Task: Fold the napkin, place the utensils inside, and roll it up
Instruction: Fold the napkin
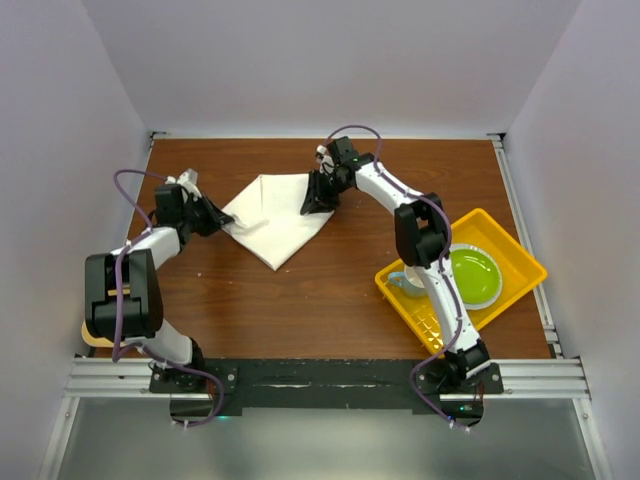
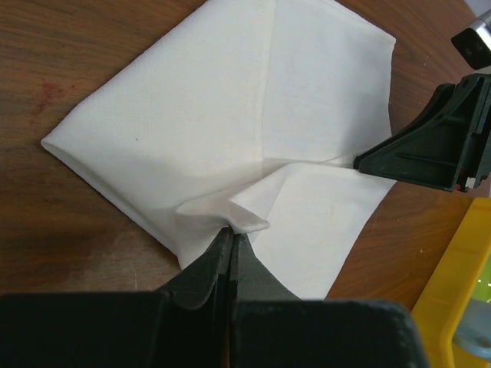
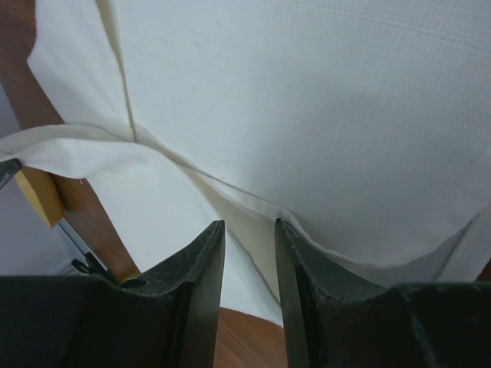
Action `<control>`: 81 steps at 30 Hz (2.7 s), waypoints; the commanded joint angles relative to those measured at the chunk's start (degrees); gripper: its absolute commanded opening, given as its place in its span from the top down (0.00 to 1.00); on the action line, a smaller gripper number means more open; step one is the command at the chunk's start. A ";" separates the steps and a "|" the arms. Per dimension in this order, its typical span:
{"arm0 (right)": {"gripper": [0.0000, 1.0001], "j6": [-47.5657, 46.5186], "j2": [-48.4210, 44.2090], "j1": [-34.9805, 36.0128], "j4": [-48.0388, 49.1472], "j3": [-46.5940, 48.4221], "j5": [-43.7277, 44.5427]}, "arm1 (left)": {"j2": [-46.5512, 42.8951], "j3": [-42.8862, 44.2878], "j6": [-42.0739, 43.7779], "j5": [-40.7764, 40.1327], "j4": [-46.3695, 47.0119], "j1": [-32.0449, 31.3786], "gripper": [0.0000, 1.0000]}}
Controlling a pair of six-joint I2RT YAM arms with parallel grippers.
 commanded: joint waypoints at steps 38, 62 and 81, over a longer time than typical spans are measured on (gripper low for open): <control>0.57 -4.58 1.73 -2.83 -1.51 7.70 0.70 | 5.65 19.08 1.56 -21.35 -25.36 -5.02 0.35; 0.66 -8.01 0.24 -2.75 -3.98 4.80 0.96 | 18.13 32.70 9.12 -34.63 -30.90 -12.76 0.47; 0.79 -6.16 -0.82 -4.06 -5.99 3.66 -1.67 | 10.49 32.89 10.88 -30.77 -28.44 -13.81 1.00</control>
